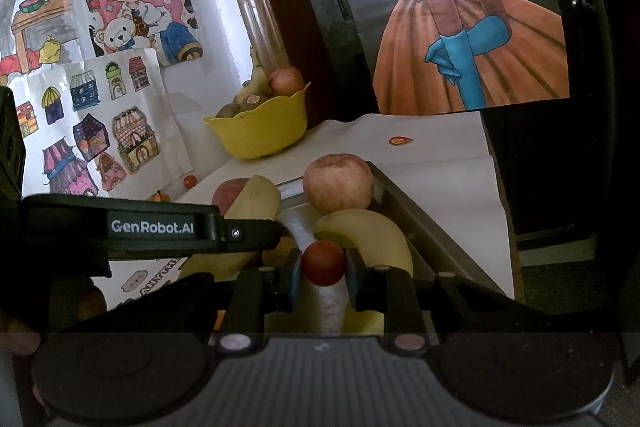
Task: Organize fruits
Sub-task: 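Open the left tool over the tray while the right tool releases the tomato, then move the left tool to an orange fruit while the right tool approaches a cherry tomato, then close the left tool on the orange fruit while the right tool grasps the tomato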
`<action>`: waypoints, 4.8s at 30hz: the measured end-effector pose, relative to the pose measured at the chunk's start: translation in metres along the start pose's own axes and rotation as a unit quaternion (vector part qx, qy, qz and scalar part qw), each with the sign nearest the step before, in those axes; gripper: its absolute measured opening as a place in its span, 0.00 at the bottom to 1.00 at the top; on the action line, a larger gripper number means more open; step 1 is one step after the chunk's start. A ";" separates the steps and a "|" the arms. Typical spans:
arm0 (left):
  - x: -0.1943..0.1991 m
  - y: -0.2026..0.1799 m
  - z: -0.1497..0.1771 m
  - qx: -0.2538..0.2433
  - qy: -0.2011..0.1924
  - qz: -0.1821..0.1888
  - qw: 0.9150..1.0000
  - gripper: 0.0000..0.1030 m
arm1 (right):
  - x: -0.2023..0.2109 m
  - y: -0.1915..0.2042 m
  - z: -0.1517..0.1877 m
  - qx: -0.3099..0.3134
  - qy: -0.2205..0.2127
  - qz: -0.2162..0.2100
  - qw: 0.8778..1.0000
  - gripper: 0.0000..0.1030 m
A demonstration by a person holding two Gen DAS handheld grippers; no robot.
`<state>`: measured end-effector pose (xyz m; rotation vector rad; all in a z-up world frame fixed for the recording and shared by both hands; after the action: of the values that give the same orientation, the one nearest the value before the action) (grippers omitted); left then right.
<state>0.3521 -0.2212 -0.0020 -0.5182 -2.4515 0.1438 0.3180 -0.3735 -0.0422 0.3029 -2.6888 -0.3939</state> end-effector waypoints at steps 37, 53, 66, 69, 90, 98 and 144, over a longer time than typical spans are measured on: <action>0.136 0.085 0.017 0.058 -0.112 -0.128 0.984 0.99 | 0.063 0.056 -0.001 0.030 -0.038 0.042 0.998 1.00; 0.217 0.126 0.107 0.091 -0.072 -0.171 0.978 0.99 | 0.130 0.113 0.060 0.026 -0.002 0.077 0.997 1.00; 0.200 0.132 0.107 0.090 -0.051 -0.207 0.973 0.99 | 0.122 0.104 0.080 0.001 0.030 0.054 0.998 1.00; 0.180 0.134 0.089 0.093 -0.057 -0.217 0.970 0.99 | 0.103 0.089 0.071 -0.022 0.022 -0.025 0.999 1.00; 0.065 0.160 -0.052 0.193 0.085 -0.258 0.943 0.99 | 0.005 0.045 -0.094 -0.066 0.223 -0.092 0.968 1.00; 0.004 0.201 -0.072 0.201 0.038 -0.308 0.929 0.97 | -0.114 0.098 -0.170 0.102 0.223 -0.114 0.963 1.00; -0.113 0.250 -0.111 0.178 0.022 -0.396 0.901 0.51 | -0.405 0.250 -0.081 0.372 0.283 -0.203 0.860 0.49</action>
<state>0.5836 -0.0392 -0.0313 0.6319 -2.3178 0.2238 0.6769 -0.0504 -0.0373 1.0317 -2.0497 0.5789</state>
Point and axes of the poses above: each gripper's, at about its wrist camera, not at the fingertips, and x roughly against the way its jaws point, y to its left, z to its underside, the point moved 6 cm from there along -x, roughly the way its jaws point, and after that the axes turned 2 degrees about -z, right-handed, at the moved point
